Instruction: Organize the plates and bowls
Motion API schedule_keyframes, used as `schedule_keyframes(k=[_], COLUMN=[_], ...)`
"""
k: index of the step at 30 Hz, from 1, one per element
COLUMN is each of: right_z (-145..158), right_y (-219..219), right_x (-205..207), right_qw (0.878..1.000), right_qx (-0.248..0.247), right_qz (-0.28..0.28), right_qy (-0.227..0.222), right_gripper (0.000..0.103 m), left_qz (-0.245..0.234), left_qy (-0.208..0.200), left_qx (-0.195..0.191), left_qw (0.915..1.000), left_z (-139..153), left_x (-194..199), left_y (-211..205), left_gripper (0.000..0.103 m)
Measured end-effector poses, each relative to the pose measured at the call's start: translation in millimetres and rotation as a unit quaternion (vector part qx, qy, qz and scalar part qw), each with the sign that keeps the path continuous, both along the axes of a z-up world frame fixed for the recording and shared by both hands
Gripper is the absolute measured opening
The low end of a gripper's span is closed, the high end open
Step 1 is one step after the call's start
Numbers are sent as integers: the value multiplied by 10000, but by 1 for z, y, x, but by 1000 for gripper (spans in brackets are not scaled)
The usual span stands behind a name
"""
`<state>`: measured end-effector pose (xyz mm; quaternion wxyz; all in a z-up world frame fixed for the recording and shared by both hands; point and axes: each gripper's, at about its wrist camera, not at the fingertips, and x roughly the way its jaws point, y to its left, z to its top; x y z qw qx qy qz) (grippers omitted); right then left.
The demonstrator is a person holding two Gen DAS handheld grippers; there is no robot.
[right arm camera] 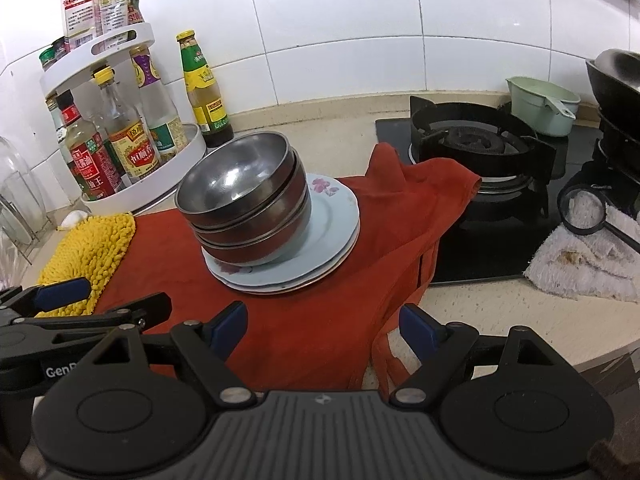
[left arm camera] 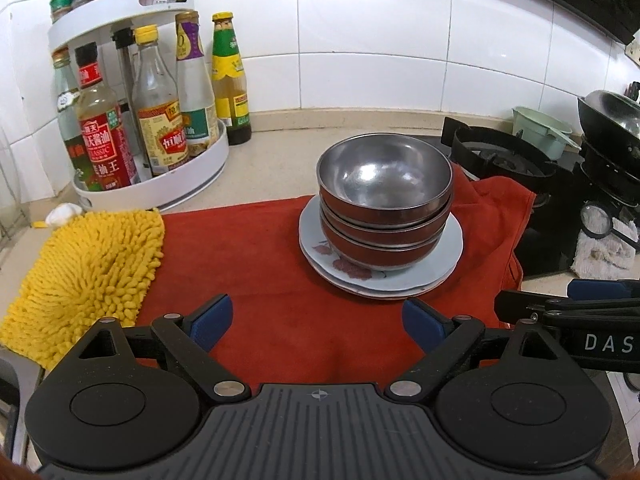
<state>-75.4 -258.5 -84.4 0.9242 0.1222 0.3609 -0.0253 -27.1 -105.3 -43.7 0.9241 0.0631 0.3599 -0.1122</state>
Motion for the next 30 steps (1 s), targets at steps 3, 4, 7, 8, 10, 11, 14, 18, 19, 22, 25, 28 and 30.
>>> schedule_keyframes(k=[3,4,7,8,10,11,14,18,19,22,25,28,30], right_z=[0,0,0,0,-1,0,0,1,1,1,2,3,3], right_y=[0,0,0,0,1,1,1,3,3,5,6,8,9], right_x=[1,1,2,2,2,2,2,3,3,4,4,5,5], right_qw=[10000,10000,10000,10000,10000,10000,10000,10000,10000,10000,10000,10000,10000], right_qx=[-5,-5,-7,-5,-5,-5,-4,-27,-29,-29,-34,-33,-26], right_qz=[21,28,39,42,44,44,43,47,51,58,63,67,69], right_qy=[1,6,15,16,14,12,10,10,11,9,-6,-16,-26], right_gripper=[79,79,79,79,79,79,79,79,79,79,79,79,79], left_qz=[12,13,22,23,32,34,30,27,27,48,72,44,40], left_qy=[10,19,3,-17,-43,-43,-45,-15,-8,-36,-18,-52,-107], left_qx=[11,7,17,24,48,50,34,6,-9,-18,-53,-100,-114], left_qw=[10000,10000,10000,10000,10000,10000,10000,10000,10000,10000,10000,9999,9999], left_z=[0,-1,0,0,0,0,0,0,0,1,1,1,2], left_x=[0,0,0,-1,-1,-1,-1,0,0,0,1,1,1], left_y=[0,1,1,1,0,0,2,4,6,7,8,11,12], left_gripper=[95,95,95,95,95,95,95,95,95,96,96,96,99])
